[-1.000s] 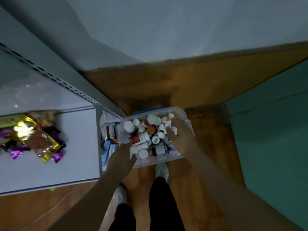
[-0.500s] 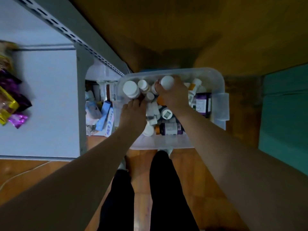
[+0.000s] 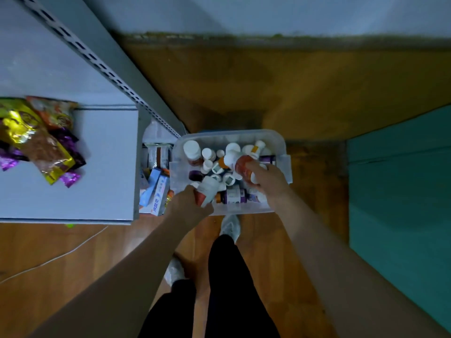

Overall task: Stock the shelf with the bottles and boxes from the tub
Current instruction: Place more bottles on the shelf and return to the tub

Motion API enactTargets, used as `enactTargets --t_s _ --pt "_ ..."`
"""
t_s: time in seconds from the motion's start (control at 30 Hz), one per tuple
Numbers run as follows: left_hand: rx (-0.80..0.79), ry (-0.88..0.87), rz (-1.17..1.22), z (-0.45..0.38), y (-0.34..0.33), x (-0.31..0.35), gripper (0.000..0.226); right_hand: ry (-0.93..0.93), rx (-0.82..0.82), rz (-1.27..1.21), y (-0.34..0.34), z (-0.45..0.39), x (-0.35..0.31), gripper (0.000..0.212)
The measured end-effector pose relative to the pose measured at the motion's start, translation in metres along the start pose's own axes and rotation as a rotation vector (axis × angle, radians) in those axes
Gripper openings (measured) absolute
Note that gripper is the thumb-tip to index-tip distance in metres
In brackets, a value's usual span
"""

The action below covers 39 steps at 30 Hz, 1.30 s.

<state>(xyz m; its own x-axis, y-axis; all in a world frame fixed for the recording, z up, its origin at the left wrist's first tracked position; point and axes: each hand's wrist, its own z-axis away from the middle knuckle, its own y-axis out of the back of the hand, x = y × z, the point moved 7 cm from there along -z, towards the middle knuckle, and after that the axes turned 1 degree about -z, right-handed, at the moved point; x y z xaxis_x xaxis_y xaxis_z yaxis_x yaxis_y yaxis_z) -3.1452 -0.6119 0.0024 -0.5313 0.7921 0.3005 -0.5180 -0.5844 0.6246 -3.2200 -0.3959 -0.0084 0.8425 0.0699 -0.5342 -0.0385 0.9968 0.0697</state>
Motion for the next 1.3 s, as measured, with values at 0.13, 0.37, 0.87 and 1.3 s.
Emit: enactTargets --t_s 0.13,0.37,0.87,1.3 --pt "-0.008 -0.007 0.187 0.057 0.022 -0.005 0.056 0.027 -0.161 -0.080 -0.008 0.070 -0.006 0.027" --pt "0.105 0.031 0.418 0.167 0.071 -0.065 0.036 0.158 -0.360 -0.007 -0.076 0.201 -0.007 0.029" --pt "0.674 0.130 1.042 0.423 0.140 -0.308 0.025 0.369 -0.920 0.381 -0.315 0.448 0.049 0.035" --pt "1.013 -0.045 1.254 0.495 0.251 -0.395 0.046 0.503 -1.187 0.141 -0.485 0.565 -0.037 0.045"
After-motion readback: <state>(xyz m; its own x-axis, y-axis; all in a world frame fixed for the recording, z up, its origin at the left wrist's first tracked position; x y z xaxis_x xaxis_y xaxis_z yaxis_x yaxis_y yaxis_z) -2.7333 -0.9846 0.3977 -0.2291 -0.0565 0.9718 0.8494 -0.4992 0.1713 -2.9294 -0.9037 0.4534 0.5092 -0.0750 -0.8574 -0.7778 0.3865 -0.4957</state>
